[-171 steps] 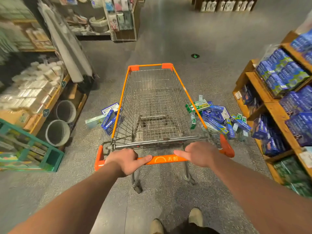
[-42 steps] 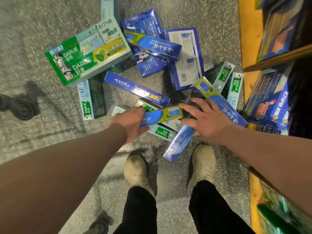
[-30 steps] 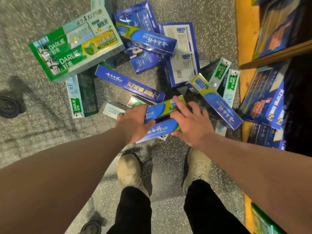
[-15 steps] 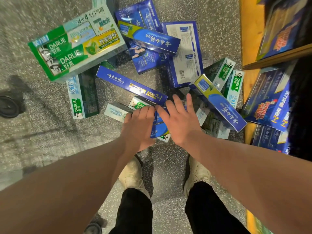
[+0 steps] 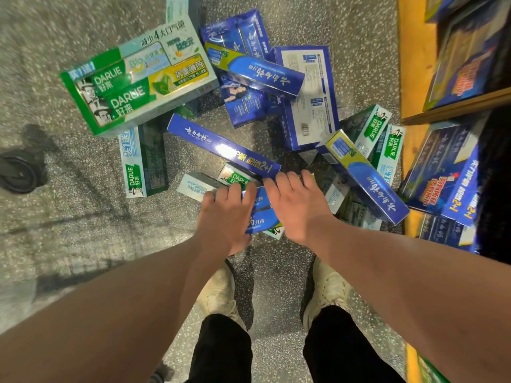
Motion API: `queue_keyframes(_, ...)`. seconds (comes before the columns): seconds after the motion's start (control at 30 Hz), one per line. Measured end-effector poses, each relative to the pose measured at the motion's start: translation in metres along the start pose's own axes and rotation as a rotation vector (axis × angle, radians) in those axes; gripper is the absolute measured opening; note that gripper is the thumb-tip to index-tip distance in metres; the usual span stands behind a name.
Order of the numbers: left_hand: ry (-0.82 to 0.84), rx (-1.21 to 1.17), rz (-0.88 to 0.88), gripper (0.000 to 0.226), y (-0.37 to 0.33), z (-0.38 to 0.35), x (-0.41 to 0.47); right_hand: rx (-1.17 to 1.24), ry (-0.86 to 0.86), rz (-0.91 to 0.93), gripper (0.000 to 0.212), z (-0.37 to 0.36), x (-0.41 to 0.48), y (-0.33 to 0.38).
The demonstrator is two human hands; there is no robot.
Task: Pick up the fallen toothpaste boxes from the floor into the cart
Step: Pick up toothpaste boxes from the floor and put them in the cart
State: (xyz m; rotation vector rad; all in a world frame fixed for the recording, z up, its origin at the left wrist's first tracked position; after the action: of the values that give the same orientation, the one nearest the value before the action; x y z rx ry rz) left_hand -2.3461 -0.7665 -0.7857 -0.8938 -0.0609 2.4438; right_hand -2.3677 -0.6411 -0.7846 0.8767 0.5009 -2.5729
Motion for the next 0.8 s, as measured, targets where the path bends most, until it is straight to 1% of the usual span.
queue_keyframes(0.13, -0.038, -0.022, -0.037, 0.104, 0.004, 0.025, -0.020, 0.021, -0.021, -0.004, 0.107, 0.034, -0.018, -0.004)
queue_keyframes(0.2, -0.025, -0.064, -0.022, 0.101, 0.007, 0.055, -0.038, 0.022, -0.023, 0.014, 0.108, 0.068, -0.033, -0.010)
queue_keyframes(0.27, -0.031, -0.072, -0.010, 0.099, 0.011, 0.100, -0.062, 0.037, -0.064, 0.024, 0.104, 0.111, -0.047, -0.020)
queue_keyframes(0.33, -0.058, -0.063, 0.004, 0.097, 0.019, 0.155, -0.092, 0.095, -0.148, 0.034, 0.097, 0.175, -0.064, -0.035)
queue_keyframes(0.4, -0.095, -0.060, 0.018, 0.096, 0.029, 0.221, -0.127, 0.087, -0.172, 0.074, 0.090, 0.249, -0.088, -0.046)
queue_keyframes(0.47, -0.148, -0.021, 0.033, 0.095, 0.038, 0.294, -0.166, 0.059, -0.220, 0.081, 0.090, 0.323, -0.115, -0.058)
queue_keyframes(0.53, -0.211, 0.033, 0.043, 0.091, 0.044, 0.369, -0.211, 0.050, -0.324, 0.047, 0.091, 0.401, -0.147, -0.069)
queue_keyframes(0.63, -0.289, 0.100, 0.056, 0.090, 0.048, 0.469, -0.283, 0.064, -0.488, 0.057, 0.089, 0.505, -0.200, -0.080)
queue_keyframes(0.7, -0.359, 0.134, 0.072, 0.088, 0.050, 0.521, -0.325, 0.030, -0.494, 0.074, 0.090, 0.563, -0.231, -0.082)
queue_keyframes(0.8, -0.438, 0.204, 0.084, 0.084, 0.043, 0.594, -0.400, -0.001, -0.605, 0.097, 0.082, 0.649, -0.298, -0.082)
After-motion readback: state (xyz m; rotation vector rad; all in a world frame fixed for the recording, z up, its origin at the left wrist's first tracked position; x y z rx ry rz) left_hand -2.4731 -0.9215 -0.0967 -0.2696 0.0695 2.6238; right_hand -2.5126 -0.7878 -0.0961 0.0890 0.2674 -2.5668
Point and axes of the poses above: each hand's wrist, its own x-axis towards the middle knuckle, its own z-axis out of the back of the hand, y = z × x, the point moved 6 cm from there along x, towards the middle knuckle, and after that the axes turned 15 degrees about -z, right-handed, at the moved point
